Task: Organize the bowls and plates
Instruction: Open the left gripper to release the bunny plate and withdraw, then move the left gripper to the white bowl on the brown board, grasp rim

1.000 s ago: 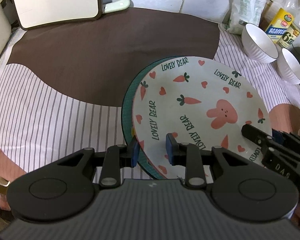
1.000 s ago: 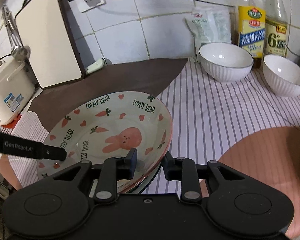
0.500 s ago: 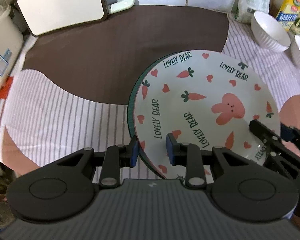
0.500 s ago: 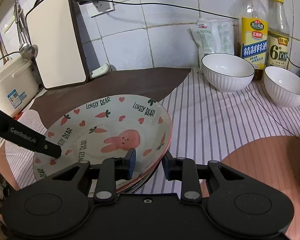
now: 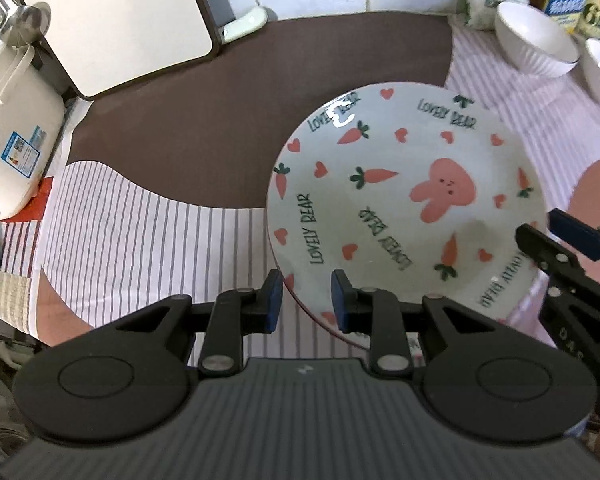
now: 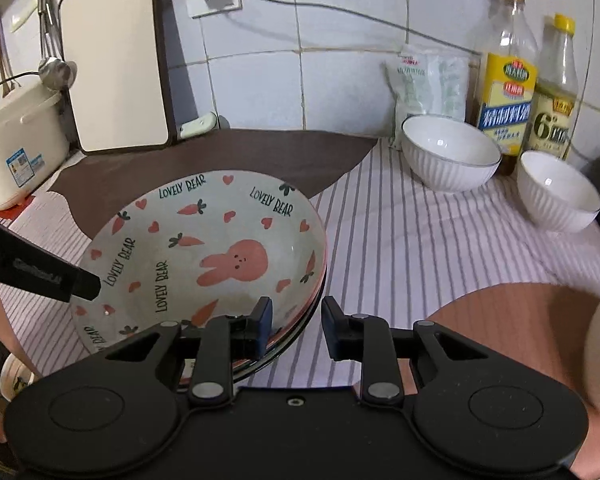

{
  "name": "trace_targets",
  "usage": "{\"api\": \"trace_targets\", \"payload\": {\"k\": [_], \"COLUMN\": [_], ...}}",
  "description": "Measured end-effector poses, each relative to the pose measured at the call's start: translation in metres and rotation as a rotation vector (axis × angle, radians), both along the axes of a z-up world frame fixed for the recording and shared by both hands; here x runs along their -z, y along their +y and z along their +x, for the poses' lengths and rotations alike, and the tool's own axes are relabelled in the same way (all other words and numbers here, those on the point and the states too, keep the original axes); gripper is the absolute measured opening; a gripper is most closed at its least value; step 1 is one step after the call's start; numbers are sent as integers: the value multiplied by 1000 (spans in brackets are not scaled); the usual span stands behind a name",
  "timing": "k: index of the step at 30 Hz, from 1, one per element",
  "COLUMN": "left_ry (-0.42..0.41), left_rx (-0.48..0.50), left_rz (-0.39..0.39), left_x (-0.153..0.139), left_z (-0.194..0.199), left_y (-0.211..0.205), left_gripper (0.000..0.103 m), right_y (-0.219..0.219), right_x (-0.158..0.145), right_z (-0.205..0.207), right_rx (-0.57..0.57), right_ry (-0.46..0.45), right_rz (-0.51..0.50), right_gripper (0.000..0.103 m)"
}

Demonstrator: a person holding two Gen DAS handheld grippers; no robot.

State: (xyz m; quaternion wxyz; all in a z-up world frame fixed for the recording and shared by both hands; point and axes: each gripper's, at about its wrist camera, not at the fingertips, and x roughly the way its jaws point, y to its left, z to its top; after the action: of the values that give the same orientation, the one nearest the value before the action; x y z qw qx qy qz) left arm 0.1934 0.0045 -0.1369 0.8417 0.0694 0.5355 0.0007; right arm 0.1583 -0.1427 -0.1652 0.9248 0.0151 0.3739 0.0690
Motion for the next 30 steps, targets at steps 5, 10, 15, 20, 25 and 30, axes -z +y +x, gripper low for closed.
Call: {"api": "trace_targets", "payload": {"k": [5,10,15,20,25,30], "left_ry": [-35,-68,-99,-146,-187,-238], "left_rx": [35,77,143,251,358,451], "left_rz": [-49,-90,-130,-196,-248,-304], "left_x": [-25,-53,-76,-96,-105,-101], "left_z": [-22,-45,-68,-88,-97,-98], "left_y": [-3,-10,-26,-54,-90,-124], "left_gripper": [27,30,41,48,54,61], "right_y": [-11,-21,-42,-69,-95,-120], "right_x": [-26,-54,-72,-81,-82,-72], "right_z": [-22,-50,-85,-119,-140,-151], "right_rx": [-12,-37,-14,36,113,188], "right_ry": [-61,-134,-190,-234,-249,-258], "right_rz": [-4,-51,-62,-60,-79,-97], "right_gripper": [32,41,50,57,60,69]}}
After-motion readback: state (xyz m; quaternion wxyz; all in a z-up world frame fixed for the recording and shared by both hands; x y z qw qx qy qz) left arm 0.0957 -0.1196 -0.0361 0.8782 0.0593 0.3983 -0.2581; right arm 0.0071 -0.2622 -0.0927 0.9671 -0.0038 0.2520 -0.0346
